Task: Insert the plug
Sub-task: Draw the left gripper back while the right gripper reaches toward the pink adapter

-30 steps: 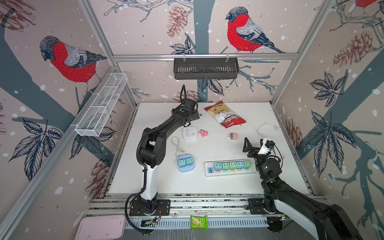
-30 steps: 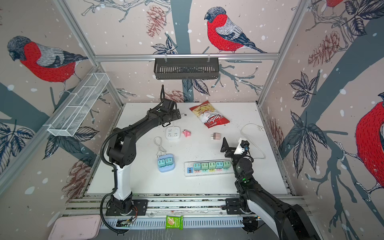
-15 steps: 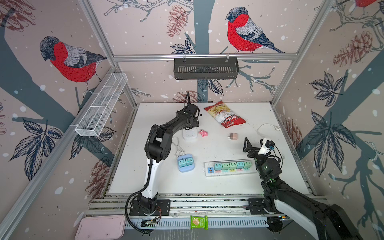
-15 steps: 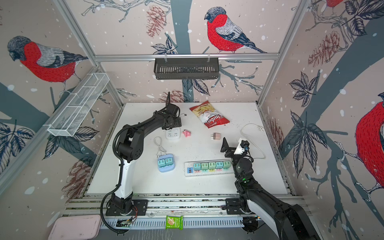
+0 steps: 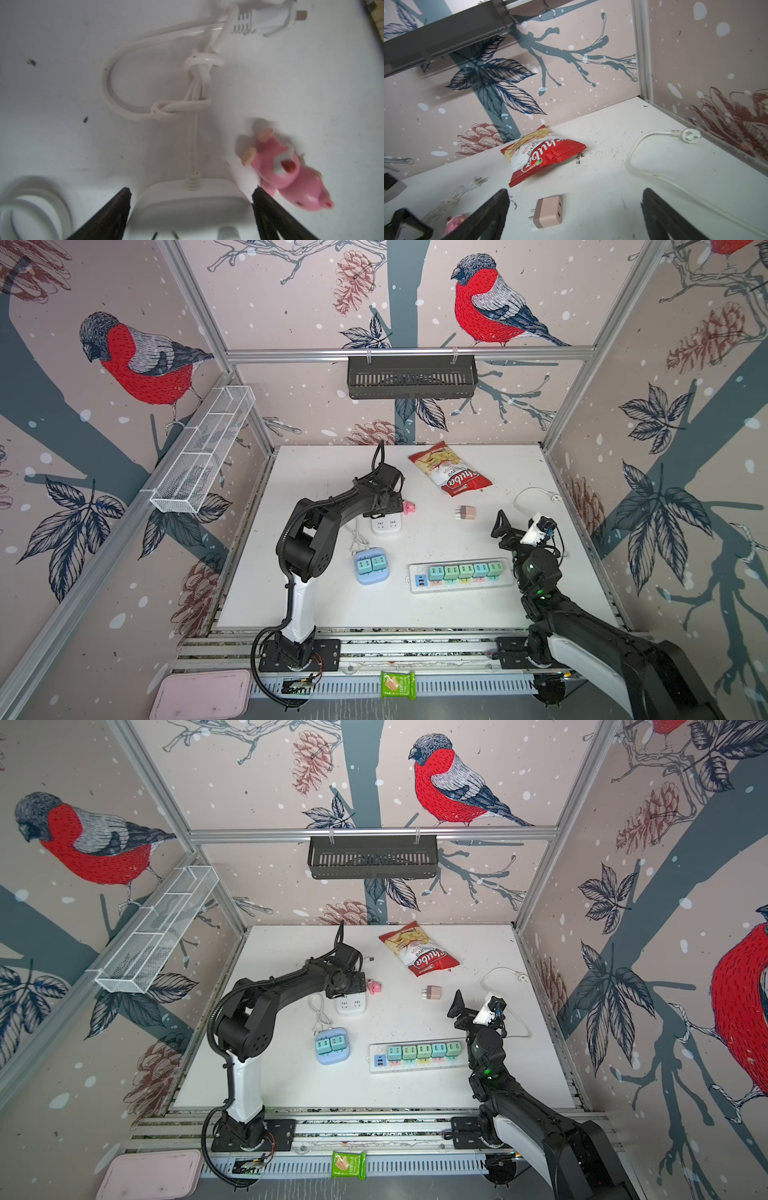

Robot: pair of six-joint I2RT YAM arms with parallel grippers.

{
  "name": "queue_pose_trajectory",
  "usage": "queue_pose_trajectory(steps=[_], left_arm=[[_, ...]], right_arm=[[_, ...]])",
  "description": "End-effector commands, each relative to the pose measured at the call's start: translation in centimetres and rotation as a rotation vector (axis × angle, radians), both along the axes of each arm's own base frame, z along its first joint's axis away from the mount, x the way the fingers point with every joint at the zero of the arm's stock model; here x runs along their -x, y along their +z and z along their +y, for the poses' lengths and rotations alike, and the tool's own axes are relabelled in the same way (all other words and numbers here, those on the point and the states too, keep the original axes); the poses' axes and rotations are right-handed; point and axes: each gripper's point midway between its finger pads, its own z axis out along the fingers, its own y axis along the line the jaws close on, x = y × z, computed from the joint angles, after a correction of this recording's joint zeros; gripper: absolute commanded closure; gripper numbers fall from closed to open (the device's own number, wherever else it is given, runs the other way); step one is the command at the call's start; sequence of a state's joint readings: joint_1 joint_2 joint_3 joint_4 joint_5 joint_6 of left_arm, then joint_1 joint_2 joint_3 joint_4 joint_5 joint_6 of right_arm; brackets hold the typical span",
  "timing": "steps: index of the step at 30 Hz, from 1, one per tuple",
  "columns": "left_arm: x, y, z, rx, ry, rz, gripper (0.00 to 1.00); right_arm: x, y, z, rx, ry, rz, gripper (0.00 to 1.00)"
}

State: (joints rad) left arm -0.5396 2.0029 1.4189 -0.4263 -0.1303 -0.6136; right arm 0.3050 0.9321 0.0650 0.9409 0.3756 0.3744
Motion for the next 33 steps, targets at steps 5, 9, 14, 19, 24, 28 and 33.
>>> queue_pose_trajectory(steps=[5, 9, 14, 19, 24, 28, 33], left_arm=[[2.4, 2.2, -3.2, 0.186, -0.009, -0.026, 0.09], [2.4, 4.9, -1.2, 0.151, 0.046, -0.113, 0.07], [3.2, 11.4, 3.2, 0.122, 0.134, -0.368, 0.07], [7.2, 16.1, 8.7, 0.132, 0.178, -0.694, 0.04], [12.6, 15.9, 14.9, 0.156, 0.276, -1.02, 0.03], [15.0, 18.1, 14.8, 0.32, 0.207, -1.184, 0.03], [15.5, 19.3, 14.8, 0.347, 0.201, -1.187, 0.03]], right_arm=[[-2.7, -1.8, -0.7, -0.055, -0.051, 0.129, 0.0], [-4.7, -3.2, 0.2, -0.033, -0.028, 0.279, 0.0], [-4.9, -3.3, 3.0, -0.104, 0.111, 0.363, 0.0], [-4.9, -3.9, 6.3, -0.227, 0.266, 0.411, 0.0], [-5.0, -5.4, 9.3, -0.235, 0.339, 0.504, 0.0], [-5.2, -7.1, 10.8, -0.216, 0.357, 0.566, 0.0], [-5.8, -9.3, 11.7, -0.196, 0.356, 0.638, 0.0]])
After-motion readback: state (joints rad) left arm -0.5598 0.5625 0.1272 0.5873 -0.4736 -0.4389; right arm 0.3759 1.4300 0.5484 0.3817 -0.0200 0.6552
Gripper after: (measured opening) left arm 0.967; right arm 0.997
